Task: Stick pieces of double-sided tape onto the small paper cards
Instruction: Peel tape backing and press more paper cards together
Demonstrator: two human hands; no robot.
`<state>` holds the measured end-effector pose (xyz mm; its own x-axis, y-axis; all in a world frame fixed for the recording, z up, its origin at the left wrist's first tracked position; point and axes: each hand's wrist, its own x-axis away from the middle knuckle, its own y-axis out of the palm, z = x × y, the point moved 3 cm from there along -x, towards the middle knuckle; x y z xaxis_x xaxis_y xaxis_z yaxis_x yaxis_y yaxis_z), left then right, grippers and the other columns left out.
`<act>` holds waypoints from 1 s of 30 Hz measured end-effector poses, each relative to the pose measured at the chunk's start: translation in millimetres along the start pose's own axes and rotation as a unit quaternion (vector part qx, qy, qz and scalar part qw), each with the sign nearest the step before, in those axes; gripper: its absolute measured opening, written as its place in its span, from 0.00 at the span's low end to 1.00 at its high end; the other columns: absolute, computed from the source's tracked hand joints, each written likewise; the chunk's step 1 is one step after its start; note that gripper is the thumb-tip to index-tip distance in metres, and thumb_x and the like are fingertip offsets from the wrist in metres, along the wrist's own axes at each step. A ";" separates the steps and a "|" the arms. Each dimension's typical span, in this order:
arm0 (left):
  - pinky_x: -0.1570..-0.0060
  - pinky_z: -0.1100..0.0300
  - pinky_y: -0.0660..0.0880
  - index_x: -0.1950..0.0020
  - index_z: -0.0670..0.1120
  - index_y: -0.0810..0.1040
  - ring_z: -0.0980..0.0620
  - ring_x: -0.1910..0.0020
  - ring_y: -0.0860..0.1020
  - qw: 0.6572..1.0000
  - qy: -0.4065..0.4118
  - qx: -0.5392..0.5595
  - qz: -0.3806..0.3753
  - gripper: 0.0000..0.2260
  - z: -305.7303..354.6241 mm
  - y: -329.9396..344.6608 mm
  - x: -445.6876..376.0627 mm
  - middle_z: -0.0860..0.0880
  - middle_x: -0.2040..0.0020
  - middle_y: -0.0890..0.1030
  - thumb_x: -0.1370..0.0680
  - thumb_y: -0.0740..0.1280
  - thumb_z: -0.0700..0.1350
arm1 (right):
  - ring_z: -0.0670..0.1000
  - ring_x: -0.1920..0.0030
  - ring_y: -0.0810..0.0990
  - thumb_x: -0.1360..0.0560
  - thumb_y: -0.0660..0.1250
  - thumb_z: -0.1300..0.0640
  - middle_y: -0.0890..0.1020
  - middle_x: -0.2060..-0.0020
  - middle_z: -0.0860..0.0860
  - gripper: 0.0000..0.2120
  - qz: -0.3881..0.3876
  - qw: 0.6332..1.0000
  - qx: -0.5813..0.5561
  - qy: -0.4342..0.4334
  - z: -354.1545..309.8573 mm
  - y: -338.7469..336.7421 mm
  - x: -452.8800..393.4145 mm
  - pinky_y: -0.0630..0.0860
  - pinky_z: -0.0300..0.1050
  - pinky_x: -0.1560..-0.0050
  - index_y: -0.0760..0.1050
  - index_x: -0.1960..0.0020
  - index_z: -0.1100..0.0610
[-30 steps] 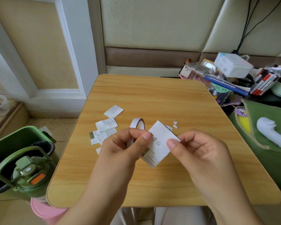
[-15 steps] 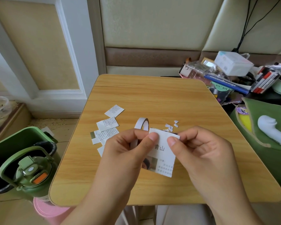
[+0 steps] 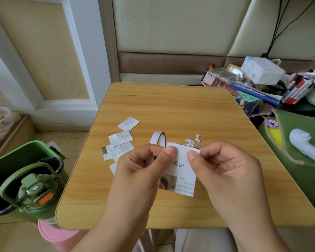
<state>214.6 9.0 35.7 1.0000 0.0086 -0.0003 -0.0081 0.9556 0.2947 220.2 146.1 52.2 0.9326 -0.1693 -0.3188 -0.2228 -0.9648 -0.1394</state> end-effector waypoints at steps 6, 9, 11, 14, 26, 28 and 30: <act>0.72 0.63 0.69 0.69 0.46 0.81 0.53 0.71 0.71 1.000 0.004 -0.003 0.003 0.09 -2.4 0.5 -0.1 0.46 0.69 0.78 0.33 0.71 0.51 | 0.42 0.73 0.75 0.34 0.71 0.55 0.79 0.74 0.47 0.04 0.014 1.000 0.005 0.001 0.8 1.6 1.3 0.71 0.46 0.51 0.76 0.66 0.53; 0.71 0.62 0.69 0.68 0.46 0.81 0.52 0.71 0.71 1.000 0.009 -0.005 0.000 0.11 -3.5 0.1 -0.5 0.45 0.69 0.78 0.35 0.73 0.53 | 0.42 0.72 0.76 0.34 0.71 0.55 0.80 0.74 0.47 0.04 0.015 1.000 0.008 0.004 0.7 2.5 0.9 0.71 0.47 0.50 0.76 0.66 0.53; 0.71 0.62 0.69 0.69 0.46 0.81 0.52 0.71 0.71 1.000 0.014 -0.006 0.004 0.12 -4.3 -0.4 -0.8 0.44 0.69 0.78 0.36 0.73 0.54 | 0.42 0.72 0.76 0.34 0.71 0.55 0.80 0.74 0.46 0.05 0.018 1.000 0.010 0.004 1.3 3.3 0.3 0.72 0.45 0.52 0.76 0.66 0.53; 0.71 0.62 0.70 0.69 0.46 0.80 0.52 0.71 0.71 1.000 0.022 -0.011 0.012 0.11 -4.8 0.0 -0.9 0.43 0.69 0.77 0.34 0.73 0.53 | 0.42 0.72 0.76 0.35 0.71 0.55 0.80 0.74 0.47 0.05 0.023 1.000 0.008 0.004 2.6 3.3 -0.4 0.72 0.39 0.58 0.76 0.65 0.53; 0.71 0.63 0.69 0.65 0.43 0.82 0.51 0.70 0.71 1.000 0.019 -0.012 0.016 0.11 -6.8 0.7 0.6 0.42 0.68 0.77 0.31 0.69 0.51 | 0.43 0.67 0.79 0.35 0.72 0.57 0.81 0.70 0.47 0.06 0.006 1.000 -0.018 -0.002 4.2 1.2 -2.6 0.73 0.34 0.61 0.76 0.68 0.50; 0.71 0.63 0.69 0.66 0.43 0.82 0.50 0.69 0.70 1.000 0.015 -0.013 0.017 0.12 -6.6 0.4 0.3 0.42 0.67 0.77 0.31 0.69 0.51 | 0.44 0.65 0.80 0.35 0.72 0.58 0.82 0.68 0.48 0.06 0.003 1.000 -0.020 -0.002 4.4 1.4 -2.7 0.74 0.37 0.58 0.76 0.68 0.50; 0.71 0.63 0.69 0.67 0.44 0.81 0.50 0.69 0.70 1.000 0.012 -0.011 0.020 0.11 -6.0 0.3 -0.6 0.42 0.68 0.76 0.32 0.69 0.52 | 0.45 0.64 0.80 0.35 0.72 0.58 0.82 0.67 0.50 0.06 0.000 1.000 -0.022 -0.001 4.3 2.1 -2.8 0.75 0.38 0.57 0.75 0.68 0.51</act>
<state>214.0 11.1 30.0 0.9985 0.0532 -0.0116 -0.0480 0.9605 0.2743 215.9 145.4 48.7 0.9320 -0.1691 -0.3205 -0.2101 -0.9728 -0.0976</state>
